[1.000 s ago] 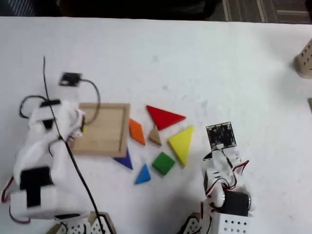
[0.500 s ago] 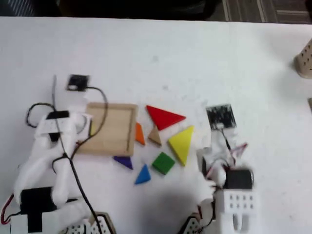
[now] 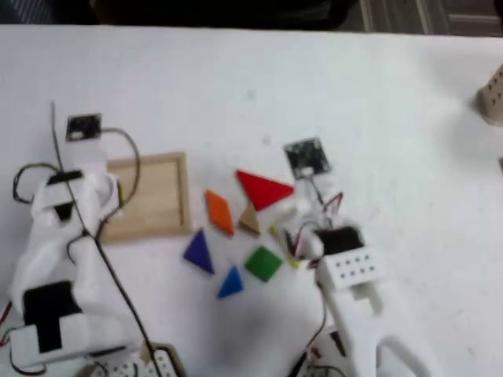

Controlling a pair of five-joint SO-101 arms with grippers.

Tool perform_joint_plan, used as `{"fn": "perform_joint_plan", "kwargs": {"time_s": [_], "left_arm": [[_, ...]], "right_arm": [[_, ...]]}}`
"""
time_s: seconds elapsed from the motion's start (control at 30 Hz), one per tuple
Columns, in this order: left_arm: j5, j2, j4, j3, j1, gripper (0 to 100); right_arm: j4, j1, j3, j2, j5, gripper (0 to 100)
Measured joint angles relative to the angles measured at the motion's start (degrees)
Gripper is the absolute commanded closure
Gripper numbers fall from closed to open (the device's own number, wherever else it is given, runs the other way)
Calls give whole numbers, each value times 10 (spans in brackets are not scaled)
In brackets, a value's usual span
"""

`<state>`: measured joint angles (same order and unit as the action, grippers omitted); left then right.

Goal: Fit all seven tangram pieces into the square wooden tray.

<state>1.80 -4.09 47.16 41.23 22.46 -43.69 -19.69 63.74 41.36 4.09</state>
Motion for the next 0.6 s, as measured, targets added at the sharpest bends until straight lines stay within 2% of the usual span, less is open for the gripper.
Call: {"fn": "perform_joint_plan", "kwargs": {"time_s": [0.2, 0.37, 0.6], "left_arm": [[0, 1, 8, -4, 0, 866], [-1, 1, 23, -4, -6, 862], [0, 1, 24, -4, -25, 862]], "right_arm": [[111, -11, 41, -5, 8, 858], [113, -60, 15, -36, 14, 860], [111, -141, -119, -203, -57, 860]]}}
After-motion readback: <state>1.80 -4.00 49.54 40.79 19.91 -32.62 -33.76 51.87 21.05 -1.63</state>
